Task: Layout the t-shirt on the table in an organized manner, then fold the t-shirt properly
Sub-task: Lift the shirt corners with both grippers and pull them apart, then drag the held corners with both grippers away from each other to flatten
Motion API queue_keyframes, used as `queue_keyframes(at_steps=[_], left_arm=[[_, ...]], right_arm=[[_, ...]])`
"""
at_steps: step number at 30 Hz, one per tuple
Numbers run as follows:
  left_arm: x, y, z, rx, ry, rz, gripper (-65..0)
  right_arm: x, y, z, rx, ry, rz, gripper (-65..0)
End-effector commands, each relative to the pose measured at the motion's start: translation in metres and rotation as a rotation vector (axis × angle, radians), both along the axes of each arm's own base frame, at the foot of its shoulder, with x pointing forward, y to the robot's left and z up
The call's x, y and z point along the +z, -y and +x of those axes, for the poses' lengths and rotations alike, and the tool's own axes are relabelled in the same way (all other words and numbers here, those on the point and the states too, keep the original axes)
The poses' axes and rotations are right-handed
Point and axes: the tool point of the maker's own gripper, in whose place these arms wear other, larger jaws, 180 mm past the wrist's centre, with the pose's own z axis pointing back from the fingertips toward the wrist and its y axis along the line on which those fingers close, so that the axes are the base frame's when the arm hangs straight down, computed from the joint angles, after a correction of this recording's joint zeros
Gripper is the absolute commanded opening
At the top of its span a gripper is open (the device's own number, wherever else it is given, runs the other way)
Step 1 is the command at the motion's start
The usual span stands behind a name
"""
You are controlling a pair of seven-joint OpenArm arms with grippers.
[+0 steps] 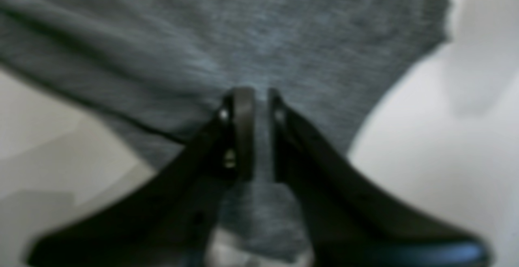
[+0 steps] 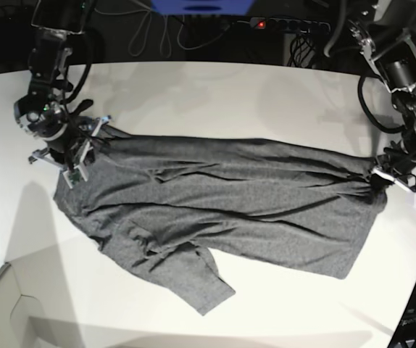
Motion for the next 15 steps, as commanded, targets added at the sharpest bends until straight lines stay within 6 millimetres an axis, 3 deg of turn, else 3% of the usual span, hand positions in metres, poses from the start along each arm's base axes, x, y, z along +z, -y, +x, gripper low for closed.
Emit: queue_keyframes(at_steps=[1,4,8,12,15], left_arm=[[0.03,-0.011,0.018,0.007,0.087,0.03,-65.0],[0.034,-0.01,0.02,0.004,0.096,0.036,-65.0],[0.036,-0.011,0.021,0.004,0.101,0.038,-65.0],[0.036,-0.011,0.022,0.003,0.102,0.038,-65.0],[0.036,-0.011,0.022,0.003,0.102,0.038,-65.0]], right_arm=[[0.017,0.004,0.01,-0.004,0.062,0.0,-47.2],[0.032,0.02,-0.001,-0.05,0.099,-0.028,-38.8],[0.042,0.012,-0.025,-0.047,0.114,-0.042,-34.6],[0.023,0.008,-0.053,-0.04,0.045,-0.034,-34.4],[0.008,-0.002,-0.06,-0.036,0.003,-0.002,-34.4]])
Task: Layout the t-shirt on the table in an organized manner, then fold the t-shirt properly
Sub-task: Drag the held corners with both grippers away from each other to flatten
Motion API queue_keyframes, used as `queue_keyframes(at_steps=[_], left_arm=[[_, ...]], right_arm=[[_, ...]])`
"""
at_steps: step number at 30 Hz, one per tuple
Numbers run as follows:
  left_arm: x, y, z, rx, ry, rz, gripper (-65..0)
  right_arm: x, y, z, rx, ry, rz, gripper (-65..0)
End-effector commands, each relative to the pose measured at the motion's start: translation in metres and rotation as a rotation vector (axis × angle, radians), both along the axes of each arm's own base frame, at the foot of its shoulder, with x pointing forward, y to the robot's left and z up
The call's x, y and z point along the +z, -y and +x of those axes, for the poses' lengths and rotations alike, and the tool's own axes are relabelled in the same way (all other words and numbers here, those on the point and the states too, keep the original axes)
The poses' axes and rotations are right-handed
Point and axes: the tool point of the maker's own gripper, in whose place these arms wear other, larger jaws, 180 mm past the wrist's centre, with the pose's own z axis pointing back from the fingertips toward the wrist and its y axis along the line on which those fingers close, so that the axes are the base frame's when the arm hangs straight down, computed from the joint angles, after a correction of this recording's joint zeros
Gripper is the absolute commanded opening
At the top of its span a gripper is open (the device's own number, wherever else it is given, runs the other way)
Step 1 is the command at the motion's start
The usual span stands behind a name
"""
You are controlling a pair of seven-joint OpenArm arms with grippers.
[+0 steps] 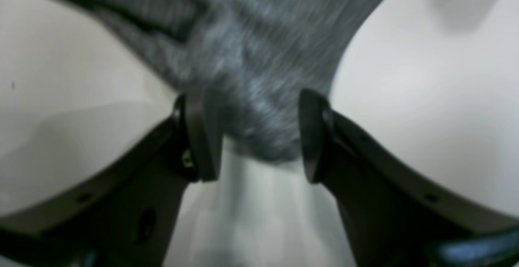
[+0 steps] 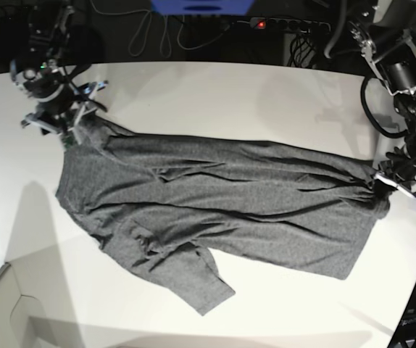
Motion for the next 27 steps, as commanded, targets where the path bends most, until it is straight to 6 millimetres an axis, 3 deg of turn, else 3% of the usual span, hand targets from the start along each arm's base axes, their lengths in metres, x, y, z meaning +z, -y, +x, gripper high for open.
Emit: queue_keyframes(at_steps=[1,5,7,12,20,27], left_arm=[[0.023,-0.009,0.013,0.009,0.068,0.018,-65.0],[0.023,-0.009,0.013,0.009,0.068,0.018,-65.0],[0.023,-0.01,0.013,0.012,0.069,0.018,-65.0],[0.027,-0.019,0.012,0.018,0.07,0.034,-65.0],[0.034,-0.03,0.01,0.025,0.074,0.056,-65.0],[0.048,-0.03,0.005,0.005,0.097,0.113,-65.0]], right_arm=[[0.007,-0.001,0.007,0.004,0.039,0.01,-34.5],[-0.007,0.0,0.001,-0.003,-0.002,0.026,-35.9],[-0.01,0.0,0.0,-0.003,-0.009,0.029,-40.2],[-0.006,0.002,0.004,0.002,0.031,0.037,-64.8],[-0.004,0.024,-0.006,0.032,0.012,-0.034,-65.0],[-0.009,0.023,-0.018,0.044,-0.016,-0.039,-65.0]])
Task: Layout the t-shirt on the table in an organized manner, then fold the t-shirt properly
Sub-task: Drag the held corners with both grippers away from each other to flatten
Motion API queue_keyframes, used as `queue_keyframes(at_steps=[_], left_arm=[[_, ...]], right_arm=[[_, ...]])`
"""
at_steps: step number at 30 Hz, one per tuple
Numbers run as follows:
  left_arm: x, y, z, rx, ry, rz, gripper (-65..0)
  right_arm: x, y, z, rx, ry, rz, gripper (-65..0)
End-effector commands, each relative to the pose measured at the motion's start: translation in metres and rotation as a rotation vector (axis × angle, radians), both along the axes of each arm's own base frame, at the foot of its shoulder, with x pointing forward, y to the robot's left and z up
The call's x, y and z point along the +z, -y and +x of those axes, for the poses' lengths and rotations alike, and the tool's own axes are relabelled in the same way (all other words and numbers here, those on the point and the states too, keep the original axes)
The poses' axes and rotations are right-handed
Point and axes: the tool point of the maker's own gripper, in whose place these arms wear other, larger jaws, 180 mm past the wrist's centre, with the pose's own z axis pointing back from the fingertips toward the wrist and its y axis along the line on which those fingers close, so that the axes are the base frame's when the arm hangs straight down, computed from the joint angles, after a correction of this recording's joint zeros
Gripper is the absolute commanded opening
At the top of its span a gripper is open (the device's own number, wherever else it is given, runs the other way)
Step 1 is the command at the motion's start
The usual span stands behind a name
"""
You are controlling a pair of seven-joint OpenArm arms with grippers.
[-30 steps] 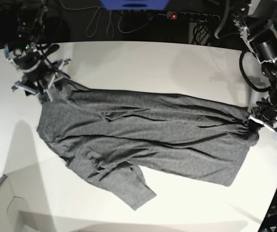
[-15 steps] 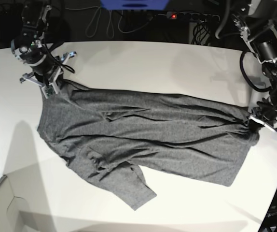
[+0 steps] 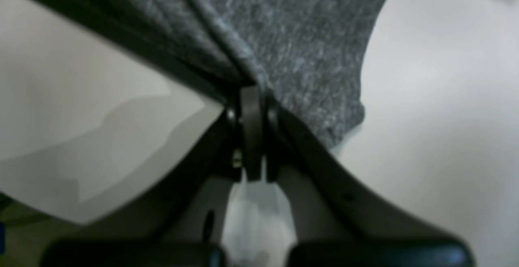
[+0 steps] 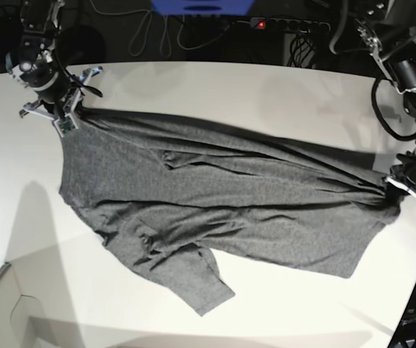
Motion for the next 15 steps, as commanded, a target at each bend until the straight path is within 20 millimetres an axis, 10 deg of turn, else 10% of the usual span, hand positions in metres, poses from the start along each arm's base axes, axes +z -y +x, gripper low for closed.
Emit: queue_keyframes(at_steps=[1,11,15], left_arm=[[0.02,-0.011,0.005,0.009,0.055,0.034,-65.0],[0.004,-0.019,-0.018,0.034,0.016,0.034,-65.0],[0.004,-0.031,-0.027,0.083,0.018,0.021,-65.0]], right_arm=[[0.008,0.005,0.005,0.001,0.028,-0.017,-65.0],[0.011,0.007,0.008,-0.008,0.035,-0.02,-64.7],[0.021,0.006,0.011,0.001,0.063,-0.032,-54.4]])
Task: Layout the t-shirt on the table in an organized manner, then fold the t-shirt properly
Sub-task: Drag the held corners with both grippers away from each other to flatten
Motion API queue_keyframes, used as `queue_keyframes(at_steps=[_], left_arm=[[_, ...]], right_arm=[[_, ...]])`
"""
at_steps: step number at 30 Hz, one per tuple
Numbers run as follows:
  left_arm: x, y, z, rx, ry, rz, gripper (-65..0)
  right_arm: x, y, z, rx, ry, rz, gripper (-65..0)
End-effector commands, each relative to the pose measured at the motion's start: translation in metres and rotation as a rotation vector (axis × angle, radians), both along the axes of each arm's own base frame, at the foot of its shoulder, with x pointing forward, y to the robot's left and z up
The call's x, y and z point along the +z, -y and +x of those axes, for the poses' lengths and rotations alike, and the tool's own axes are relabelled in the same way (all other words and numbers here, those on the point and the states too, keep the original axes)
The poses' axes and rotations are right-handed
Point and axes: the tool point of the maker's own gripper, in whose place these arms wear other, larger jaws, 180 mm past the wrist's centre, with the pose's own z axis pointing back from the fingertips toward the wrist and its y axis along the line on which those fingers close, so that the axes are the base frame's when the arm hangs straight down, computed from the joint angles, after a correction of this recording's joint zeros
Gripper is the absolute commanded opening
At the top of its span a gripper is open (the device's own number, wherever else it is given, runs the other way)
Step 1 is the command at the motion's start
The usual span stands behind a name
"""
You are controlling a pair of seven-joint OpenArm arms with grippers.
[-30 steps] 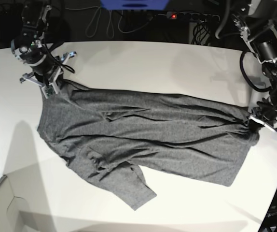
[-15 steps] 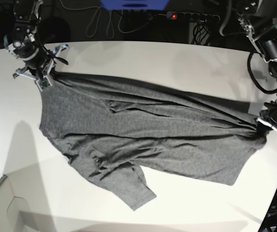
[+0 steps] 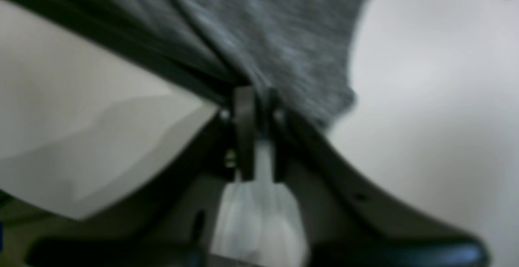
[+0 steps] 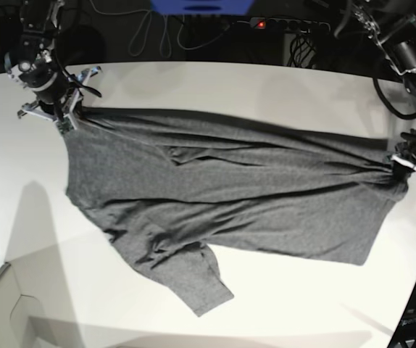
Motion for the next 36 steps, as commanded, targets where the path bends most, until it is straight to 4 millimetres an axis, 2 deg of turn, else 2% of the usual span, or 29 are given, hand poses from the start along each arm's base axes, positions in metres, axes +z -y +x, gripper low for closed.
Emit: queue_keyframes(at_steps=[1,4,8,12,18,23,29,36], left_arm=[[0.024,-0.012,0.012,0.012,0.072,0.031,-65.0],[0.015,-0.013,-0.001,0.012,0.042,0.033,-65.0],[0.017,-0.008,-0.014,0.002,0.058,0.018,-65.0],[0.018,-0.003,-0.028,-0.008,0.065,0.01,-65.0],[0.007,-0.004,-0.044,-0.007,0.032,0.011,-65.0],[0.005,-0.005,-0.048,-0.004,0.023,0.013,-65.0],[0.011,-0.027,-0.062,0.067,0.033,0.02,-65.0],[0.002,-0.028,-0.076,0.068,-0.003,0.021,-65.0]], right_arm=[[0.016,0.002,0.009,0.006,0.056,-0.01,-51.8],[0.026,-0.004,0.013,0.004,0.09,-0.003,-44.5],[0.039,0.001,0.013,-0.074,0.138,0.011,-37.9],[0.043,-0.004,0.003,-0.101,0.142,0.023,-37.2],[0.034,-0.029,-0.013,-0.104,0.113,0.082,-36.9],[0.032,-0.039,-0.012,-0.124,0.112,0.118,-36.9],[0.029,-0.044,-0.013,-0.136,0.109,0.139,-36.8],[0.03,-0.044,-0.013,-0.136,0.113,0.142,-29.8]])
